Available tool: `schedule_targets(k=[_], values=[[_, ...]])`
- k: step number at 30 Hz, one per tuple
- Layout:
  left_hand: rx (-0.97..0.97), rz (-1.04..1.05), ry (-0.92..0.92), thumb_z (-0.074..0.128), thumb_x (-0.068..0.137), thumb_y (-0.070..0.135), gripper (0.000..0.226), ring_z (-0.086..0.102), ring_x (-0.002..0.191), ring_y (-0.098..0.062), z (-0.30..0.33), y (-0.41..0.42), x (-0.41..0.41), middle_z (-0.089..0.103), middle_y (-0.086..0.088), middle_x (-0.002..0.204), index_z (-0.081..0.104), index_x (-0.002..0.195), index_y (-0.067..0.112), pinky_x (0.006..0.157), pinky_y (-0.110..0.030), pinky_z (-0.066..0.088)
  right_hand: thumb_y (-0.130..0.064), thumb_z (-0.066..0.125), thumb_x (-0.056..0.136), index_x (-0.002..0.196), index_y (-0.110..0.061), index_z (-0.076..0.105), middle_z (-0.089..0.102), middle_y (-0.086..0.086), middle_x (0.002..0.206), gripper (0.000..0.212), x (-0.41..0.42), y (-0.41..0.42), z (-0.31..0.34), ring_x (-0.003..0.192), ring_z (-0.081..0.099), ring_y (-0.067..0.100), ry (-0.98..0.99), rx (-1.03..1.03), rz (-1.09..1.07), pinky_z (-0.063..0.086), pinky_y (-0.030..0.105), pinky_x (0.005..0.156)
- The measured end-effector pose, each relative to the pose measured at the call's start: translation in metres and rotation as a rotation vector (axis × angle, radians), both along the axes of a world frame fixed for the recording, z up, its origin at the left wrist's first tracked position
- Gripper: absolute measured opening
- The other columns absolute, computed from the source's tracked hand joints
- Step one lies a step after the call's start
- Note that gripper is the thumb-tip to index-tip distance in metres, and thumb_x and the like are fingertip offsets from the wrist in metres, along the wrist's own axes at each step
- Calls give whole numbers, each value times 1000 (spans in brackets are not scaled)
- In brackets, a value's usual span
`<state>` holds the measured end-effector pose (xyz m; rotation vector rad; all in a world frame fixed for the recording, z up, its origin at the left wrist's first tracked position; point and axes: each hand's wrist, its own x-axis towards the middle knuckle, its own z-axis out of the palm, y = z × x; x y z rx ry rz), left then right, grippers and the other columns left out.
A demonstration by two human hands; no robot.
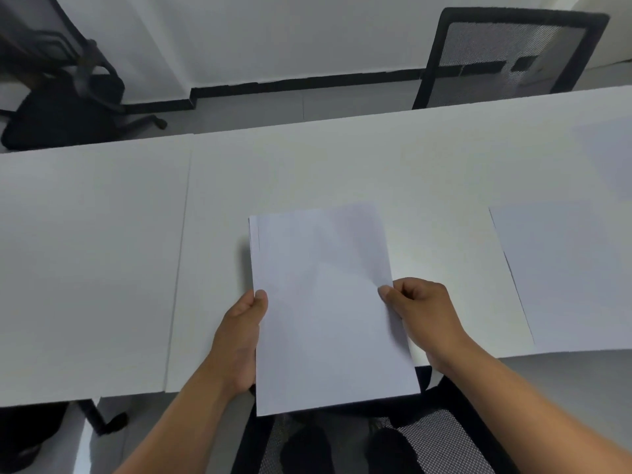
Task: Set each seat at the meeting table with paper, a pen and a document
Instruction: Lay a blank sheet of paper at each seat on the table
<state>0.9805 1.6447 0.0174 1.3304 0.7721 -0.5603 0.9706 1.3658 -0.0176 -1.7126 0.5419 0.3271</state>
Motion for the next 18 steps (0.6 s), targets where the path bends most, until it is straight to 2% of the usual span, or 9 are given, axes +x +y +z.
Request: schedule_targets(k=[3, 8, 11, 14, 18], values=[[3, -2, 2, 47, 116, 37, 33, 79, 115, -25, -5, 3, 1, 81, 0, 127, 72, 135, 27, 83, -39, 63, -25, 72, 99, 69, -2, 38, 35, 7, 68, 50, 4, -5, -13, 66, 30, 22, 24, -56, -20, 25, 38, 66], [16, 4, 4, 48, 116, 38, 33, 80, 113, -22, -10, 12, 1, 81, 1, 127, 70, 137, 27, 77, -36, 66, -26, 69, 100, 66, -15, 42, 40, -6, 57, 45, 6, -23, -29, 58, 34, 19, 80, -248, -50, 28, 33, 60], [27, 27, 3, 49, 115, 39, 32, 78, 116, -24, -9, 20, 1, 80, 2, 128, 70, 137, 29, 83, -38, 63, -24, 65, 102, 69, -14, 44, 43, 1, 63, 40, 6, -35, -33, 60, 36, 21, 97, -381, -41, 28, 34, 59], [30, 41, -15, 49, 115, 38, 31, 78, 112, -26, -7, 29, 1, 82, 1, 123, 72, 133, 29, 80, -38, 63, -20, 61, 102, 69, -10, 46, 49, 6, 65, 37, 8, -44, -37, 60, 41, 23, 122, -512, -22, 31, 35, 57], [23, 62, -16, 51, 114, 40, 34, 73, 124, -35, -9, 39, 1, 80, -3, 129, 71, 139, 29, 99, -51, 60, -20, 58, 103, 70, -7, 48, 52, 7, 65, 37, 9, -50, -44, 60, 45, 23, 138, -590, -15, 35, 35, 57]])
